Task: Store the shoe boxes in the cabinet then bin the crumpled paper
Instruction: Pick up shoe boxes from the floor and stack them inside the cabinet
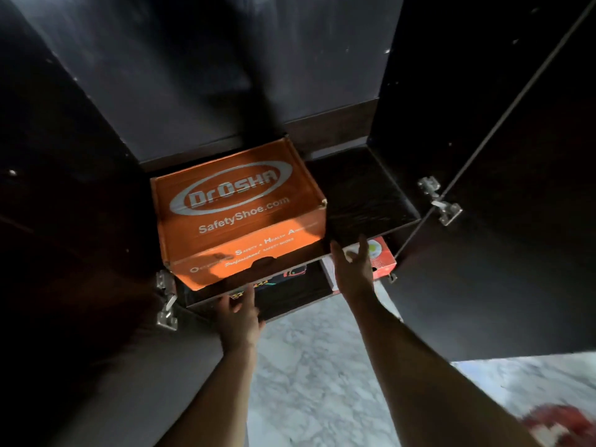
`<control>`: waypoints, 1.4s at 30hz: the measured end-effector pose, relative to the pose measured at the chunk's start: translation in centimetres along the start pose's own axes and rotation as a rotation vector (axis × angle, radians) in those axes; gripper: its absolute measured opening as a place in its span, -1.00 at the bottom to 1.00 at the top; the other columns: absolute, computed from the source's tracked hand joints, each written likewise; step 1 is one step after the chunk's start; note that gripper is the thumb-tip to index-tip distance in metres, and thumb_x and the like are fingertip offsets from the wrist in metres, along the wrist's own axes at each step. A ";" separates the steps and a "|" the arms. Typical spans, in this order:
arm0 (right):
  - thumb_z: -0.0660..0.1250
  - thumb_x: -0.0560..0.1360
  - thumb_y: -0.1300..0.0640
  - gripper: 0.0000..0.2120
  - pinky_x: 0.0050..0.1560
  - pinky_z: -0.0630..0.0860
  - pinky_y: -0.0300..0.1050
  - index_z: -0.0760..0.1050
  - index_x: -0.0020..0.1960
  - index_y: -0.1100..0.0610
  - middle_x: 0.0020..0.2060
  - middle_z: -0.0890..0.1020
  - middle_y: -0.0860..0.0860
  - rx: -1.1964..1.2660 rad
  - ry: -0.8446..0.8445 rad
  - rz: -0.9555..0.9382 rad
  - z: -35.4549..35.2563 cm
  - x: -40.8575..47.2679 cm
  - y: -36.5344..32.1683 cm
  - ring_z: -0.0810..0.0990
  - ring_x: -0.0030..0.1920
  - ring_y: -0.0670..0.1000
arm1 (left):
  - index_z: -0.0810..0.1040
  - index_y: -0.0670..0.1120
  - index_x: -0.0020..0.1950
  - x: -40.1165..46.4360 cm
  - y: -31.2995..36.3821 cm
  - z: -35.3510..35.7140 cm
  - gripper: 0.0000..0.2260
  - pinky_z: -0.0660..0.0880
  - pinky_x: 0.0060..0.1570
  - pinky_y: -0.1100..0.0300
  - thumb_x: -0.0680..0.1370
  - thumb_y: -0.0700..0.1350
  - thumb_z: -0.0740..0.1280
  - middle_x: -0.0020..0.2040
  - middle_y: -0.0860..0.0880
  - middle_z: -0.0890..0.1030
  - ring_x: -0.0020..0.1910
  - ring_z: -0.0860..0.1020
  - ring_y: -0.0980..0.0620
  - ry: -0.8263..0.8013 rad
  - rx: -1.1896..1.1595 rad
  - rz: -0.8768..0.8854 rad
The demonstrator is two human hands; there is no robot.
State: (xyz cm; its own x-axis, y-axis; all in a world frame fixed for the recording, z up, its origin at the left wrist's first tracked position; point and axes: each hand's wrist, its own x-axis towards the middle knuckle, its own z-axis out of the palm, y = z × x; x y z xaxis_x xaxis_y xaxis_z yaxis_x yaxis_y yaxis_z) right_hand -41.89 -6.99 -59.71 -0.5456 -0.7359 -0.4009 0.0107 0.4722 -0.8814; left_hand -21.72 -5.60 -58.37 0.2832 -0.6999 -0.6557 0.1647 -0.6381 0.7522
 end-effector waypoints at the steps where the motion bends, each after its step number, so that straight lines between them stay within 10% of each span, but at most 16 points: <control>1: 0.38 0.55 -0.19 -0.20 0.39 0.46 0.21 0.09 0.65 -0.02 0.46 0.47 0.21 -0.016 0.019 0.085 -1.8 -2.1 2.2 0.51 0.40 0.22 | 0.25 -0.02 0.59 -1.0 -1.8 0.3 -0.43 0.54 0.12 -0.13 0.62 0.00 0.37 0.26 -0.13 0.53 0.22 0.56 -0.18 -0.075 0.102 -0.021; 9: 0.28 0.64 -0.12 -0.27 0.43 0.33 -0.02 0.06 0.65 0.15 0.56 0.34 0.19 0.008 0.399 0.602 -23.2 -19.0 17.1 0.35 0.53 0.21 | 0.47 -0.03 0.44 -13.4 -12.9 6.8 -0.50 0.59 0.19 -0.05 0.56 0.10 0.43 0.14 -0.06 0.59 0.15 0.61 -0.09 -0.787 1.209 0.059; 18: 0.31 0.63 -0.07 -0.37 0.40 0.36 0.04 0.24 0.59 0.18 0.50 0.43 0.20 0.116 0.825 0.744 -46.9 -30.2 29.0 0.41 0.47 0.25 | 0.44 0.02 0.45 -30.2 -26.9 21.1 -0.52 0.60 0.00 0.11 0.58 0.14 0.39 0.11 0.00 0.59 -0.01 0.64 0.00 -1.220 1.560 0.301; 30: 0.35 0.57 -0.13 -0.37 0.28 0.45 -0.04 0.35 0.54 0.15 0.39 0.55 0.15 0.231 0.798 0.860 -62.7 -26.2 51.9 0.51 0.38 0.21 | 0.36 -0.05 0.52 -34.1 -53.9 36.0 -0.44 0.48 0.23 0.03 0.57 0.05 0.42 0.41 -0.17 0.51 0.32 0.54 -0.18 -1.121 1.670 0.324; 37: 0.40 0.35 -0.28 -0.16 0.26 0.56 0.07 0.31 0.53 0.03 0.31 0.58 0.02 0.270 0.787 0.816 -64.4 -20.1 62.2 0.59 0.28 0.14 | 0.42 -0.07 0.44 -31.1 -64.1 41.9 -0.60 0.42 0.11 0.05 0.66 0.08 0.27 0.26 -0.13 0.58 0.23 0.56 -0.18 -1.028 1.505 0.455; 42: 0.50 0.45 0.06 -0.28 0.29 0.54 0.09 0.24 0.51 0.10 0.30 0.52 0.04 0.389 0.851 0.785 -62.8 -19.1 63.2 0.53 0.28 0.12 | 0.46 0.02 0.39 -28.7 -66.9 42.6 -0.55 0.56 0.21 -0.15 0.60 0.24 0.25 0.21 -0.07 0.62 0.18 0.60 -0.18 -0.909 1.374 0.394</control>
State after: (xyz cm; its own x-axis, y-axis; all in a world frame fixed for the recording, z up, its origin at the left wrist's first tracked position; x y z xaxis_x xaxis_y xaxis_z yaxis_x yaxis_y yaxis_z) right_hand -83.37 67.35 -92.06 -0.6509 0.3053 -0.6950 0.7544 0.3619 -0.5476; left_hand -81.13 43.45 -92.67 -0.5715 -0.5052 -0.6466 -0.7988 0.1619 0.5795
